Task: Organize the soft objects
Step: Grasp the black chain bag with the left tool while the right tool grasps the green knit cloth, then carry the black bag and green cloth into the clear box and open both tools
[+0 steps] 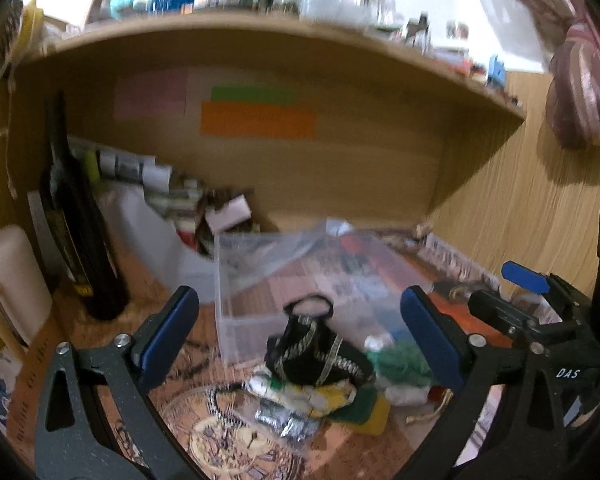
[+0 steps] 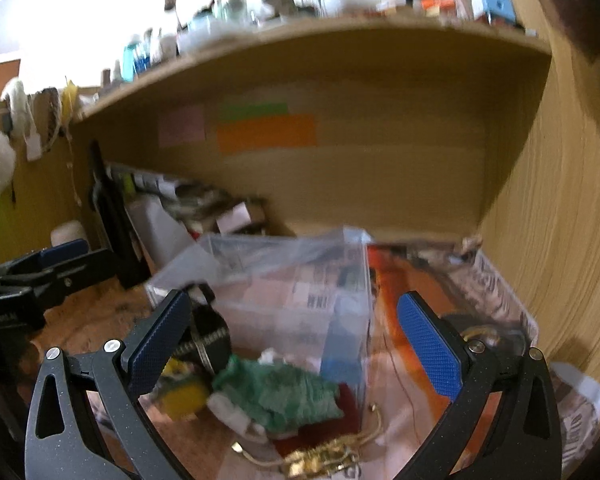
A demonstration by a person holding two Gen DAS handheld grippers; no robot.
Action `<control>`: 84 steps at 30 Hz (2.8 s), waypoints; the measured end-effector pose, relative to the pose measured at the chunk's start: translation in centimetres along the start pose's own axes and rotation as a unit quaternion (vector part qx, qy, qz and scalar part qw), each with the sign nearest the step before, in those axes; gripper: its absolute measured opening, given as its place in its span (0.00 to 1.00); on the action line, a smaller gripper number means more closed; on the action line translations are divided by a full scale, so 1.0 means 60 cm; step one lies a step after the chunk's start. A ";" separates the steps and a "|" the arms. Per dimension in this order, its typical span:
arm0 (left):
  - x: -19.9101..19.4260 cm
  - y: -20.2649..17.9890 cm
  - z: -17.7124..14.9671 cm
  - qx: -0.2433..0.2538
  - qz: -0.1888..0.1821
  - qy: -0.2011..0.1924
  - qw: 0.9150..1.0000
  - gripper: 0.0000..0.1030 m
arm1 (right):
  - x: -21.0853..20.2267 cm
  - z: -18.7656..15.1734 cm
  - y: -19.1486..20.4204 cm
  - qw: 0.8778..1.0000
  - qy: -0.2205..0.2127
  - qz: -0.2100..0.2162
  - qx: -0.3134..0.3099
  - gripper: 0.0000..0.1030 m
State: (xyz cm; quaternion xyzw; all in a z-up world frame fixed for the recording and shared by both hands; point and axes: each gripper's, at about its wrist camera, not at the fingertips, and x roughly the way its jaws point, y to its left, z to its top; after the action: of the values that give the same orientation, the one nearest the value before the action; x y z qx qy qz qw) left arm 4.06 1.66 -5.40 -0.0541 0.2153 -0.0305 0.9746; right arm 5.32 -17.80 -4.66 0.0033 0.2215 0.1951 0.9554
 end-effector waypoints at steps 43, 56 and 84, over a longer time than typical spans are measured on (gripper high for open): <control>0.110 -0.002 -0.044 -0.005 -0.037 0.098 0.994 0.22 | 0.073 -0.053 -0.037 0.993 0.109 0.049 0.005 0.08; 0.068 -0.005 0.007 0.009 -0.027 0.037 0.999 0.20 | 0.067 -0.033 -0.012 0.994 0.097 0.057 -0.006 0.48; 0.082 0.027 0.102 0.026 0.027 -0.020 0.999 0.21 | 0.069 0.020 -0.023 0.996 0.049 0.073 -0.003 0.08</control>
State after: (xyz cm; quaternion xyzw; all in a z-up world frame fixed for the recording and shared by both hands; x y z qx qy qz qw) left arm 11.18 3.45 -2.11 -0.0232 0.1959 -0.0085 0.9803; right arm 9.74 -17.41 -5.44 0.0068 0.2664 0.2653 0.9266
